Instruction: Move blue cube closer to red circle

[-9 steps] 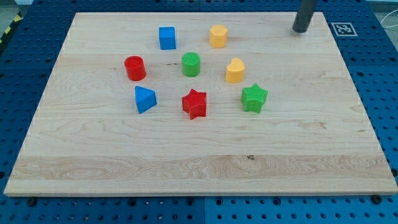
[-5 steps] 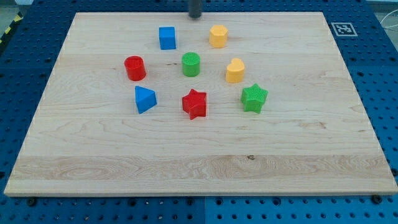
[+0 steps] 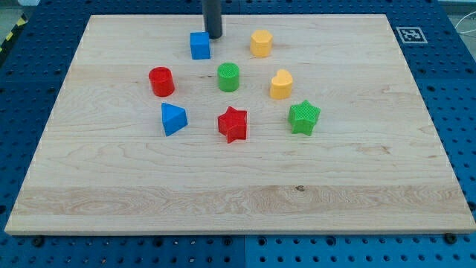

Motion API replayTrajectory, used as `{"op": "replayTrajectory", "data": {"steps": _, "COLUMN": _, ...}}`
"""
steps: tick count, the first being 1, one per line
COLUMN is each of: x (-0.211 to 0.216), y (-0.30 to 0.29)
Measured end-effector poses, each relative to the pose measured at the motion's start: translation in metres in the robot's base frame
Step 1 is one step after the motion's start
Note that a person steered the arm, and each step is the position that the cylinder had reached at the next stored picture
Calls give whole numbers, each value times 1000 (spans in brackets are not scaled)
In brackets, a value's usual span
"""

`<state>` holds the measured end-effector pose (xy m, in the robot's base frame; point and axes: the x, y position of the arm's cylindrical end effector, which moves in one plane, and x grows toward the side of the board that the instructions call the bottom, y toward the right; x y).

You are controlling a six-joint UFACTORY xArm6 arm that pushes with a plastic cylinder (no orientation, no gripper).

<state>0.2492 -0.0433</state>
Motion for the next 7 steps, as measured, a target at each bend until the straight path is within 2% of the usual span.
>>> {"op": "replayTrajectory", "data": {"steps": 1, "x": 16, "y": 1}}
{"op": "replayTrajectory", "data": {"steps": 2, "x": 36, "y": -31}}
{"op": "replayTrajectory", "data": {"steps": 4, "x": 46, "y": -82}}
{"op": "replayTrajectory", "data": {"steps": 7, "x": 52, "y": -114}}
